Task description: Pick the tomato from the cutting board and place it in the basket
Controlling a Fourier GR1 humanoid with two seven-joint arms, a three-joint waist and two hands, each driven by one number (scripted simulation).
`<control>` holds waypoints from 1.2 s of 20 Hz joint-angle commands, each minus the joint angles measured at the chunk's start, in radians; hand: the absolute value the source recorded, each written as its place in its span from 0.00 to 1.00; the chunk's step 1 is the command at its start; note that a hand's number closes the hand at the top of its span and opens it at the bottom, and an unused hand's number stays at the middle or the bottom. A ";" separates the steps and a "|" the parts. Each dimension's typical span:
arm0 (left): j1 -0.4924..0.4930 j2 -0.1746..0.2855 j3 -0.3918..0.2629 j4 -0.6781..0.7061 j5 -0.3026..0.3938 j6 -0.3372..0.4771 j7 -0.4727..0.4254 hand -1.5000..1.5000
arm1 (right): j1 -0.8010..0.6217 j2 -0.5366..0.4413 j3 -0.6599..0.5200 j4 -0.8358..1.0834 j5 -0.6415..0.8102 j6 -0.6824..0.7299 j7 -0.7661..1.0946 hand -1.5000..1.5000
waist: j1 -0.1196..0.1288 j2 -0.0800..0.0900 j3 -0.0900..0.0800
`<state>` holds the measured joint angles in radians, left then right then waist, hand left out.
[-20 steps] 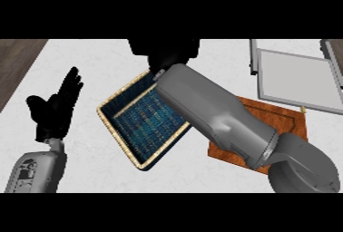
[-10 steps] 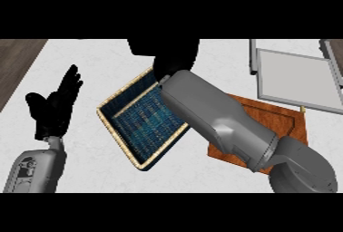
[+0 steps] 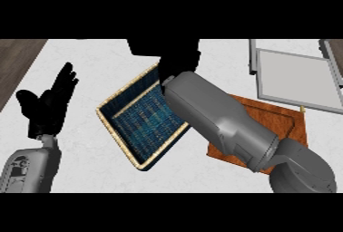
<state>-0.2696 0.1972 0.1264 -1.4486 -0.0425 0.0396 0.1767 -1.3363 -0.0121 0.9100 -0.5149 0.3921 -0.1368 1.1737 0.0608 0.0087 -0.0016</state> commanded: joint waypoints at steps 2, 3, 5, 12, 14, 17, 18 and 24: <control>-0.015 -0.006 0.002 0.009 0.001 0.007 0.005 0.50 | 0.018 0.011 -0.013 0.026 -0.033 0.009 0.198 1.00 | -0.010 -0.001 0.000; -0.032 -0.011 0.004 0.031 0.003 0.007 -0.011 0.50 | 0.021 0.011 -0.009 0.001 -0.052 0.003 0.242 1.00 | 0.001 0.002 -0.001; -0.010 -0.014 0.000 0.041 -0.004 0.007 -0.021 0.50 | 0.013 0.011 -0.017 0.013 -0.054 -0.008 0.247 1.00 | -0.009 -0.001 -0.001; 0.013 -0.008 0.015 0.039 -0.003 0.013 -0.037 0.50 | -0.046 0.011 -0.047 -0.018 0.035 -0.282 0.226 0.00 | -0.025 -0.010 0.001; -0.013 -0.003 0.020 0.035 0.008 0.009 -0.003 0.50 | -0.059 0.011 -0.055 -0.028 0.050 -0.326 0.248 0.00 | -0.016 -0.009 0.001; 0.027 -0.002 0.015 0.027 0.000 0.006 -0.019 0.50 | -0.067 0.011 -0.095 -0.011 0.090 -0.438 0.232 0.00 | -0.031 -0.016 0.002; 0.046 0.006 0.029 0.029 0.005 0.002 -0.053 0.50 | -0.076 0.011 -0.111 -0.003 0.103 -0.464 0.233 0.00 | -0.037 -0.018 0.001; 0.074 0.000 0.037 0.021 -0.002 0.025 -0.031 0.50 | -0.081 0.011 -0.226 -0.003 0.128 -0.605 0.247 0.00 | -0.096 -0.041 0.003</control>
<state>-0.2144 0.2030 0.1568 -1.4272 -0.0408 0.0508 0.1503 -1.4104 -0.0182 0.7381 -0.5060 0.5016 -0.5304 1.1721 -0.0034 -0.0215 0.0008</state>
